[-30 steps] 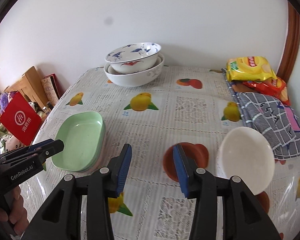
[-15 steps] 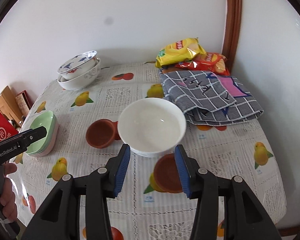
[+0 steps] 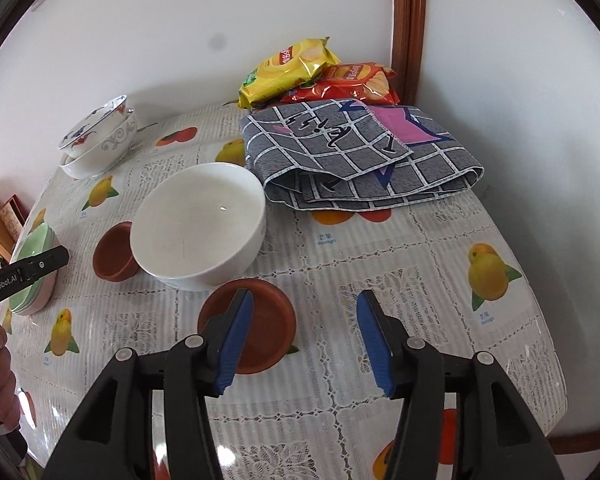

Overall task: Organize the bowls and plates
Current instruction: 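Move both grippers toward the two small terracotta bowls, then close the left gripper on one terracotta bowl rim while the right gripper grasps the other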

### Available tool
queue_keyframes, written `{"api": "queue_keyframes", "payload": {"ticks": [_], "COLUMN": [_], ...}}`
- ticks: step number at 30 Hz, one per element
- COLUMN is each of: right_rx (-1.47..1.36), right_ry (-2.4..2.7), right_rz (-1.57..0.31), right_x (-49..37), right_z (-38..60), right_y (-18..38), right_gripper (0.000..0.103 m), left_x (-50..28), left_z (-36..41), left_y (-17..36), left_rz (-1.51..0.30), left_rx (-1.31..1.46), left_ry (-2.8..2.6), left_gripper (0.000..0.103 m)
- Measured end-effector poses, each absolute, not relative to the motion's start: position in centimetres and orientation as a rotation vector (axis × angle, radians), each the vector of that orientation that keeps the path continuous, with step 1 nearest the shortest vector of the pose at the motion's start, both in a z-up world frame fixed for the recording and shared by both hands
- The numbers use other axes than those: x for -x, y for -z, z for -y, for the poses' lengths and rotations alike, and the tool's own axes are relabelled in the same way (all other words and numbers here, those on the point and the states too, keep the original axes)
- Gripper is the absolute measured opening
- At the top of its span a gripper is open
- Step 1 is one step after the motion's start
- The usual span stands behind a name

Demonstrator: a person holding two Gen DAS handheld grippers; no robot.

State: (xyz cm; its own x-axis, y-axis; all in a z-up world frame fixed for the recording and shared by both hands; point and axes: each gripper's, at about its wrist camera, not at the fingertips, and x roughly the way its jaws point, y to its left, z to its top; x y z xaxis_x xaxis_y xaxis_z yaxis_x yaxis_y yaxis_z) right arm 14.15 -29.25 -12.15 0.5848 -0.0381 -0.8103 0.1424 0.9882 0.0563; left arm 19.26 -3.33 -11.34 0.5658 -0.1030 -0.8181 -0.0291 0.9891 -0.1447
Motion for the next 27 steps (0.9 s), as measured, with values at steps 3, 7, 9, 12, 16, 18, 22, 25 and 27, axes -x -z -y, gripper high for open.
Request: {"api": "queue_keyframes", "payload": {"ticks": [3, 7, 9, 12, 16, 18, 22, 25, 27], "right_rx": [-0.124, -0.136, -0.143, -0.178, -0.208, -0.203, -0.189, -0.182, -0.194], "right_ry": [0.105, 0.084, 0.076, 0.071, 0.026, 0.025, 0.012, 0.008, 0.002], "right_rz": [-0.969, -0.965, -0.965, -0.969, -1.018, -1.022, -1.049, -1.051, -1.056], "right_x": [-14.6, -14.8, -14.9, -15.4, -16.2, -16.3, -16.7, -16.9, -17.1], "right_z": [29.6, 29.9, 30.1, 30.4, 30.3, 30.1, 29.5, 29.2, 29.3], "right_y": [13.2, 14.0, 14.3, 14.7, 15.7, 16.0, 16.9, 17.3, 17.5], "right_gripper": [0.054, 0.054, 0.054, 0.054, 0.054, 0.054, 0.054, 0.049, 0.046], "left_x": [-19.8, -20.7, -21.0, -21.5, -22.4, -22.9, -23.6, -24.0, -24.4], "left_z": [3.7, 3.8, 3.8, 4.3, 4.7, 4.7, 5.0, 5.2, 5.2], "left_y": [11.9, 12.6, 12.9, 13.6, 14.6, 15.1, 15.9, 16.3, 16.7], "left_rz": [-0.966, -0.964, -0.964, -0.976, -1.029, -1.056, -1.074, -1.085, -1.098], "left_rx": [0.125, 0.117, 0.129, 0.106, 0.104, 0.113, 0.102, 0.103, 0.112], "left_ry": [0.037, 0.025, 0.041, 0.042, 0.052, 0.057, 0.055, 0.054, 0.053], "left_gripper": [0.054, 0.054, 0.054, 0.054, 0.054, 0.054, 0.054, 0.054, 0.054]}}
